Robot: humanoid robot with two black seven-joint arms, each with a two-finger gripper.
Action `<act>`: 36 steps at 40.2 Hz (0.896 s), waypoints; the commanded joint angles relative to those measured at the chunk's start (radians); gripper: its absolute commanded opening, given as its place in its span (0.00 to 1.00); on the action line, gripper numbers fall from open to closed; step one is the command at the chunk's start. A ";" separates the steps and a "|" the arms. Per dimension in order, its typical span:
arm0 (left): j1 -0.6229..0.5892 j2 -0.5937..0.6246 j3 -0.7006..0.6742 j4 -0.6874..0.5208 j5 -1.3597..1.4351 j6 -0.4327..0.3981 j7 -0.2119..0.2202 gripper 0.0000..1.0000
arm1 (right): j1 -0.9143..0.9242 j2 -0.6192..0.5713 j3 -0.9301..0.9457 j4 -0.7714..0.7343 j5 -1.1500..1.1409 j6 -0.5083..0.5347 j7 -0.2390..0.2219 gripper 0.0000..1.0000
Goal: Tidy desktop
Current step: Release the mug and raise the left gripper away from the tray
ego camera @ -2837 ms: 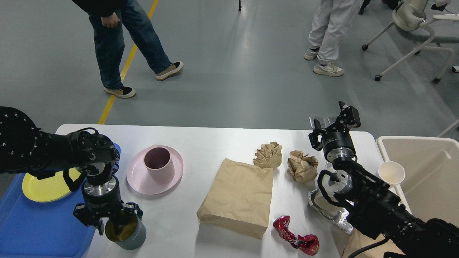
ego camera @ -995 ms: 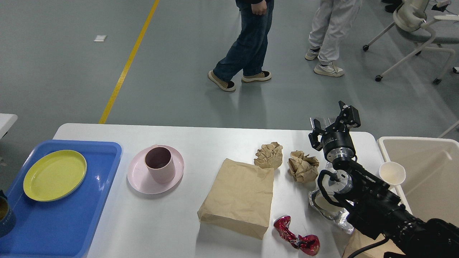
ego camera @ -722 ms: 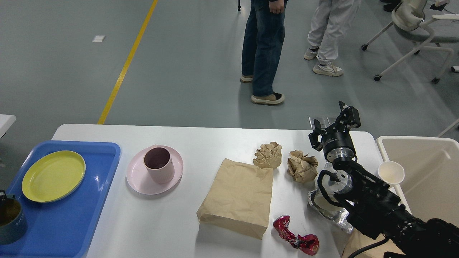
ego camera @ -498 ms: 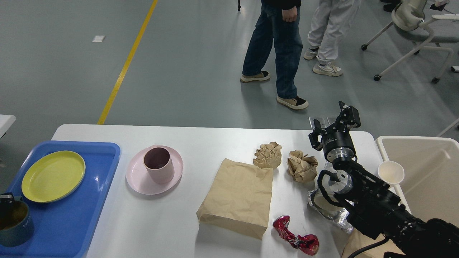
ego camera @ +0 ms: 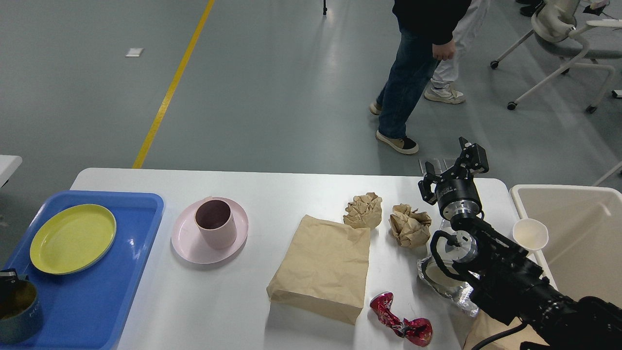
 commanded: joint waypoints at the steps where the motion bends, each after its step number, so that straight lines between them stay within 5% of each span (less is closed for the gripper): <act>1: 0.000 0.002 0.001 0.000 0.000 0.000 -0.002 0.19 | 0.000 0.000 0.000 0.000 0.000 0.000 0.000 1.00; 14: -0.001 0.004 -0.001 0.000 0.000 0.047 -0.002 0.49 | 0.000 0.000 0.000 0.000 0.000 0.000 0.000 1.00; 26: -0.043 0.019 0.004 -0.014 0.000 0.053 -0.018 0.91 | 0.000 0.000 0.000 0.000 0.000 0.000 0.000 1.00; 36: -0.107 0.045 0.010 -0.029 0.000 0.013 -0.017 0.94 | 0.000 0.000 0.000 0.000 0.000 0.000 0.000 1.00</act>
